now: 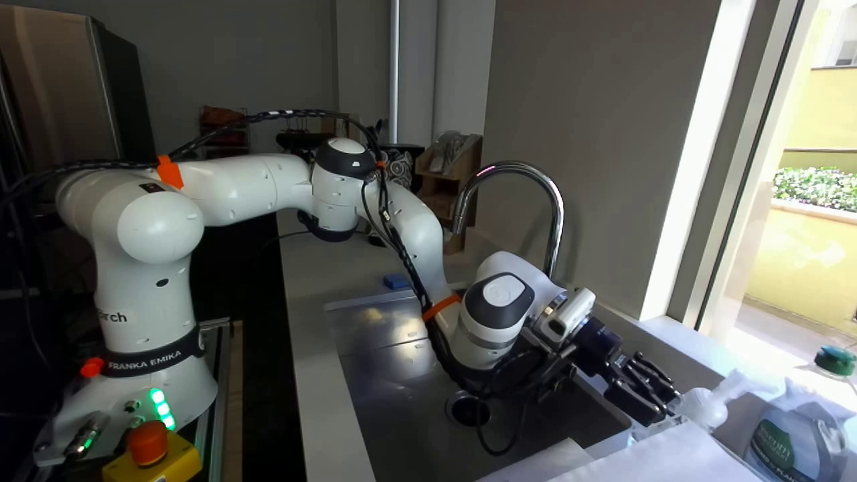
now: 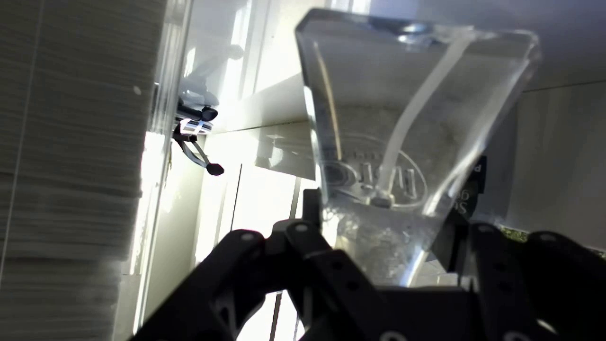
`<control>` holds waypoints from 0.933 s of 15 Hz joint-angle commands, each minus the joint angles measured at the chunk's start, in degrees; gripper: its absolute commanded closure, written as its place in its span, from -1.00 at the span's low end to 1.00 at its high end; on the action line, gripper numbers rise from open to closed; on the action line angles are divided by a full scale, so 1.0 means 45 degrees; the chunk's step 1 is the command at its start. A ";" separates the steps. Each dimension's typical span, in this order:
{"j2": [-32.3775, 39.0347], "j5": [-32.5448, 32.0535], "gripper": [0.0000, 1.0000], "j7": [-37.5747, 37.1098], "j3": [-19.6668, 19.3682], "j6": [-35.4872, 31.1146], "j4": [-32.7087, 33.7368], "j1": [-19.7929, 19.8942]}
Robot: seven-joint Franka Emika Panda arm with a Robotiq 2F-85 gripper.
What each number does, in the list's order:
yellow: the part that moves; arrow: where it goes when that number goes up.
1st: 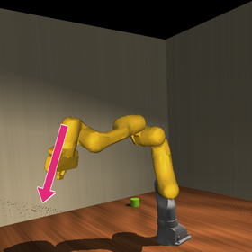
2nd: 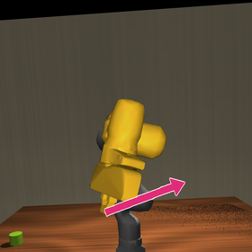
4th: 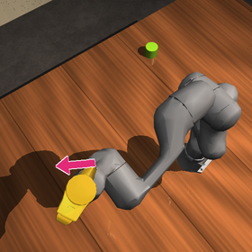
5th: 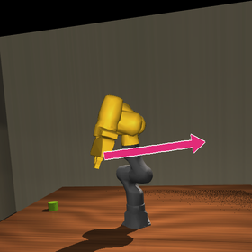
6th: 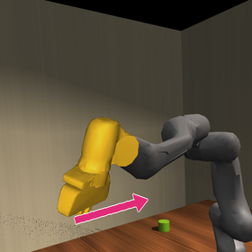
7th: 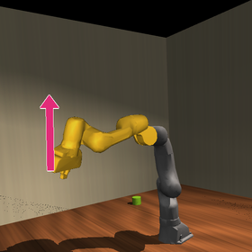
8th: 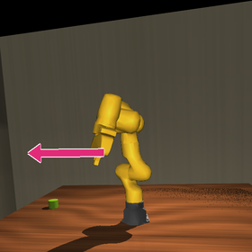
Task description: Remove the bottle from the window sill
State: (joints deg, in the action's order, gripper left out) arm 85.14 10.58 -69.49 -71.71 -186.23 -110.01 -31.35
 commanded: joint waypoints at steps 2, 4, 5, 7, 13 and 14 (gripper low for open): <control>-0.0003 -0.0852 0.40 -0.1034 -0.0692 -0.0472 -0.0429 -0.0228; -0.0007 -0.1035 0.40 -0.1201 -0.0805 -0.0483 -0.0444 -0.0248; -0.0007 -0.0871 0.40 -0.1039 -0.0583 -0.0404 -0.0233 -0.0151; -0.0013 -0.0535 -0.10 -0.0549 -0.0575 -0.0047 -0.0066 -0.0060; -0.0007 -0.1740 0.40 -0.1293 -0.1577 0.0008 -0.0714 -0.0578; -0.0011 -0.1908 0.40 -0.1341 -0.1690 0.0045 -0.0701 -0.0600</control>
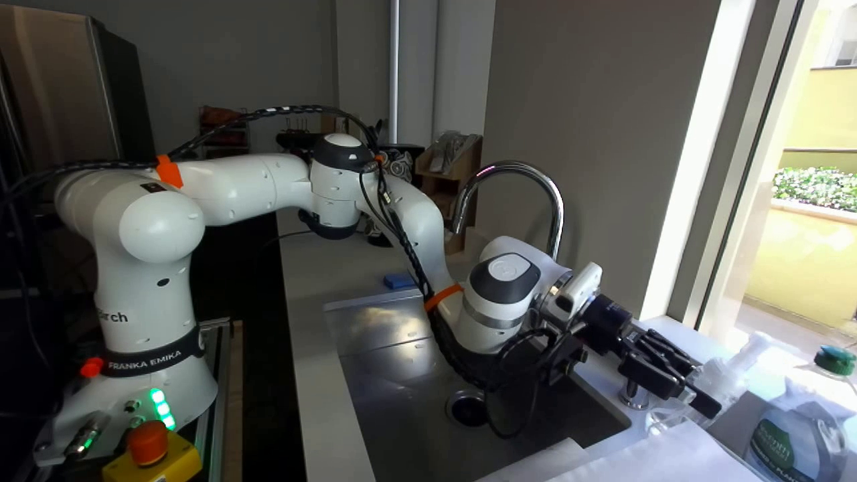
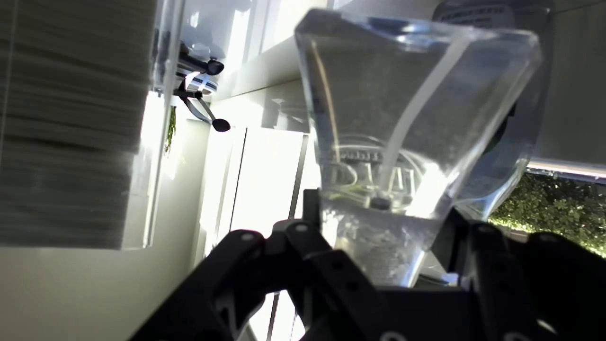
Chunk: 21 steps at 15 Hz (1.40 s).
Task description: Remove the bottle from the window sill
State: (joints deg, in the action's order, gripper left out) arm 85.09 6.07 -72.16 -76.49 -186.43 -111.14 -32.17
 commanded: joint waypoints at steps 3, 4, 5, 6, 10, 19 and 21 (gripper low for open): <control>-0.0012 -0.1508 0.40 -0.1069 -0.0889 0.0174 -0.0383 -0.0449; -0.0015 -0.1638 0.40 -0.1148 -0.0846 0.0150 -0.0328 -0.0423; -0.0016 -0.1812 0.40 -0.1297 -0.0848 0.0415 -0.0318 -0.0511; -0.0016 -0.2065 0.40 -0.1600 -0.0922 0.0772 -0.0320 -0.0620; -0.0016 -0.4328 0.40 -0.4679 -0.1013 0.3097 0.0082 -0.0995; -0.0011 -1.0688 0.40 -1.1241 0.0832 0.6822 0.2174 -0.0442; -0.0005 -1.1405 0.40 -1.1819 0.1212 0.7305 0.2444 -0.0242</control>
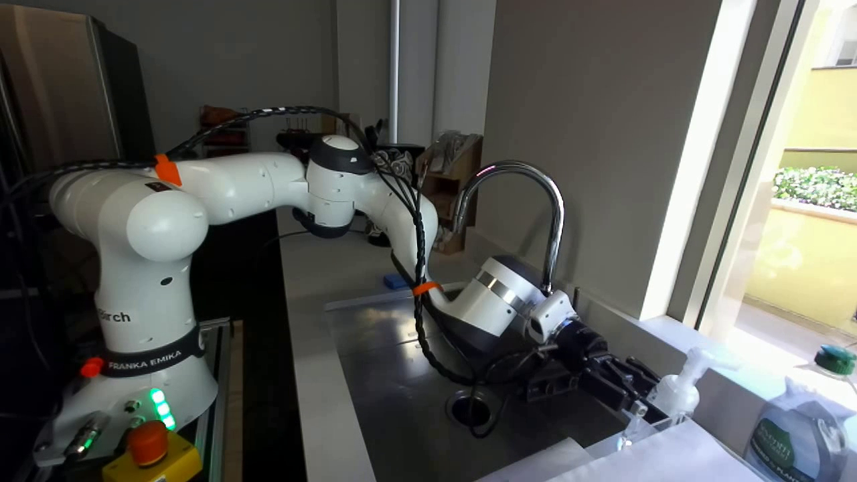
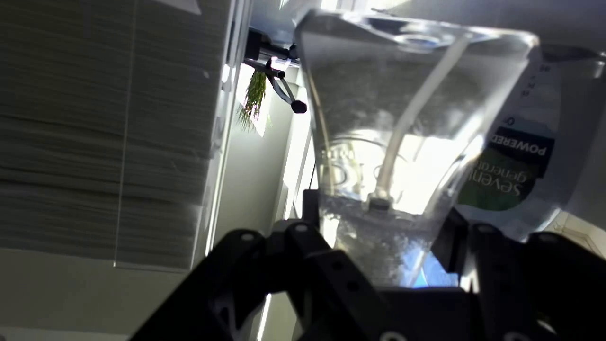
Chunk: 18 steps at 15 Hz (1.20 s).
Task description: Remove the bottle from the window sill
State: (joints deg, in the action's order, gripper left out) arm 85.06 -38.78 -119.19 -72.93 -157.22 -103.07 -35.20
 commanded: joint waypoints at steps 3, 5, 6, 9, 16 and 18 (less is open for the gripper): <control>0.0007 -0.2073 0.40 -0.2017 0.0777 0.1424 0.0972 0.0672; 0.0007 -0.2341 0.40 -0.2334 0.0930 0.1774 0.1173 0.0823; 0.0007 -0.2396 0.40 -0.2444 0.0987 0.1938 0.1231 0.0856; 0.0007 -0.2349 -0.60 -0.2648 0.1076 0.2150 0.1380 0.0960; -0.0008 -0.2181 -1.00 -0.3149 0.0742 0.1812 0.1228 0.0764; -0.0005 -0.2127 -1.00 -0.3212 0.0713 0.1829 0.1239 0.0742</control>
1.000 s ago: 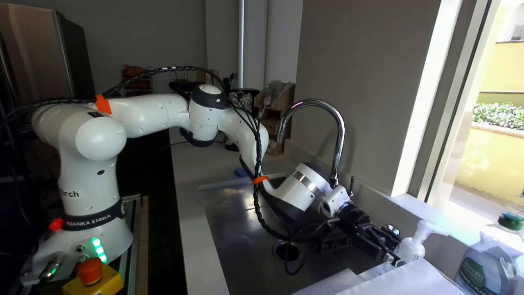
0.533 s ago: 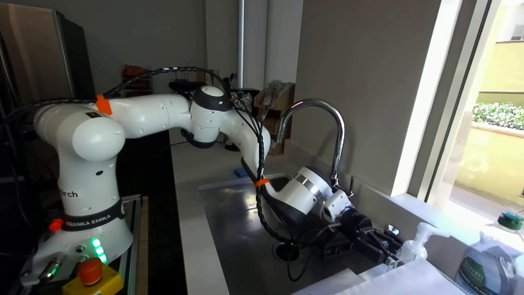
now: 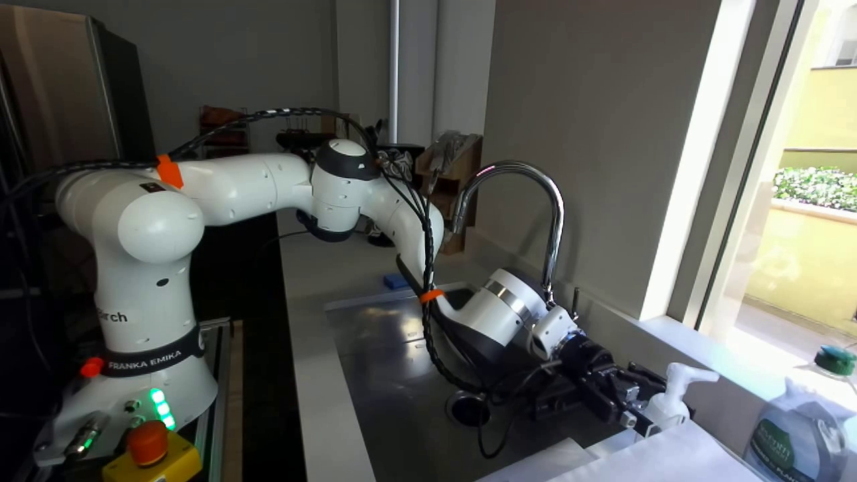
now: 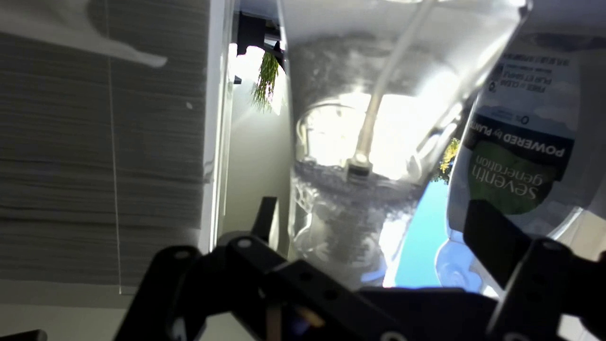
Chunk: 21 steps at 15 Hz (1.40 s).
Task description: Remove the bottle from the window sill
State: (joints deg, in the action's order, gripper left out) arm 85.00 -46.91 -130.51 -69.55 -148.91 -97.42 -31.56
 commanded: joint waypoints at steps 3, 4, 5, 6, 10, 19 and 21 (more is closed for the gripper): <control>-0.0244 -0.0355 -0.98 -0.0800 -0.0138 -0.0220 -0.0271 -0.0191; -0.0309 -0.0362 -1.00 -0.0827 -0.0182 -0.0245 -0.0342 -0.0243; -0.0404 -0.0367 -1.00 -0.0819 -0.0228 -0.0277 -0.0430 -0.0310; -0.0509 -0.0403 -1.00 -0.0848 -0.0313 -0.0372 -0.0563 -0.0405; -0.1024 -0.0469 -1.00 -0.0668 -0.0536 -0.0551 -0.0952 -0.0608; -0.3411 -0.0200 -1.00 -0.0133 -0.1699 -0.2404 -0.3233 -0.1801; -0.3988 -0.0109 -1.00 -0.0164 -0.2260 -0.3441 -0.3876 -0.2167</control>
State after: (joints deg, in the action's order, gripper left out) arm 72.41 -46.89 -130.98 -77.12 -157.87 -108.88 -38.23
